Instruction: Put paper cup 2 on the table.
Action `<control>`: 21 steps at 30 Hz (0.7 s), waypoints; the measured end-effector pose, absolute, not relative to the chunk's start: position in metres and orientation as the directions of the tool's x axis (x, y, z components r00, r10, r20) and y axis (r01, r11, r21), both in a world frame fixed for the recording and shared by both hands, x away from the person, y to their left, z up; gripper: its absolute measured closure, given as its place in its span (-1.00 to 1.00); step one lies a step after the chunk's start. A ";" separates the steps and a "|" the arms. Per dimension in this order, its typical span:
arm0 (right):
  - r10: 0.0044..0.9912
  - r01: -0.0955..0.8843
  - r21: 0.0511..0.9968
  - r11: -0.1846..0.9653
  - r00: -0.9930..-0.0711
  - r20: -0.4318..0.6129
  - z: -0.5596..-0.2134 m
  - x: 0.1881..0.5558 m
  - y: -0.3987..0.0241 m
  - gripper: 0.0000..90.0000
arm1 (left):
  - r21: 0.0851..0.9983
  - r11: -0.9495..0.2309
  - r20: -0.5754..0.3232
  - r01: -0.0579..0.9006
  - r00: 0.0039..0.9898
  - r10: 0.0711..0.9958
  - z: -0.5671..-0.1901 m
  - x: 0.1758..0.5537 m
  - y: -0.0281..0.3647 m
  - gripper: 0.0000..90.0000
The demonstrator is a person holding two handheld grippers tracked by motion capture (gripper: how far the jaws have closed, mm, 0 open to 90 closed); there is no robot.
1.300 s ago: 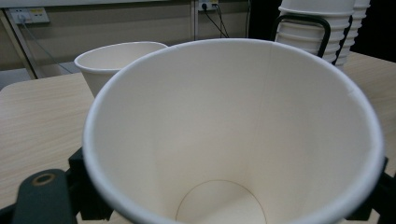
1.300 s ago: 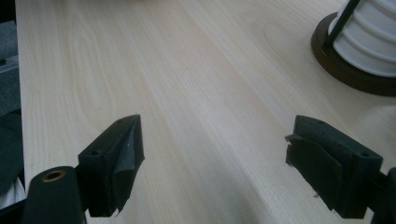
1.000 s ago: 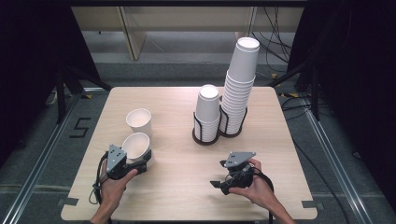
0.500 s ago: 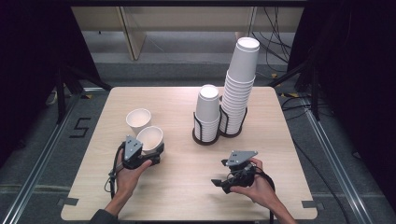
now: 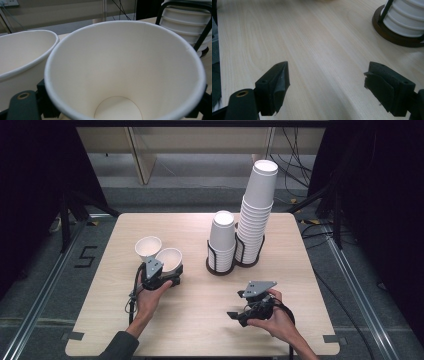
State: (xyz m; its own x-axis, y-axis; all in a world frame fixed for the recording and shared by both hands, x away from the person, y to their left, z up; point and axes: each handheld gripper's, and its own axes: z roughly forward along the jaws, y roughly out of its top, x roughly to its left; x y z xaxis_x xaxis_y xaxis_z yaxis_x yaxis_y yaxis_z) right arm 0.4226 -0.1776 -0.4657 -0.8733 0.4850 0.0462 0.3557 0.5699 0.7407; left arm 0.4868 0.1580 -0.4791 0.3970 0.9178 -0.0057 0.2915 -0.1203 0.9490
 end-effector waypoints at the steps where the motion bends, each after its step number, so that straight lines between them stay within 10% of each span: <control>1: 0.481 0.356 0.738 0.573 -0.875 0.049 -0.465 0.423 -0.178 -0.56 | 0.948 -0.125 -0.002 0.294 0.394 0.919 -0.479 0.488 0.157 -0.67; 21: 0.475 0.356 0.730 0.583 -0.878 0.049 -0.466 0.422 -0.177 -0.56 | 0.945 -0.113 0.005 0.308 0.329 0.944 -0.482 0.514 0.143 -0.68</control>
State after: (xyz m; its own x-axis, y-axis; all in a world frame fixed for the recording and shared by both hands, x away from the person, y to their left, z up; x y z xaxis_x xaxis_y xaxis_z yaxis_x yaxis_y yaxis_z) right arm 0.4220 -0.1772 -0.4665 -0.8785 0.4752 0.0493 0.3564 0.5831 0.7301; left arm 0.5135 0.1432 -0.4824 0.3290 0.9443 0.0052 0.3084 -0.1127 0.9445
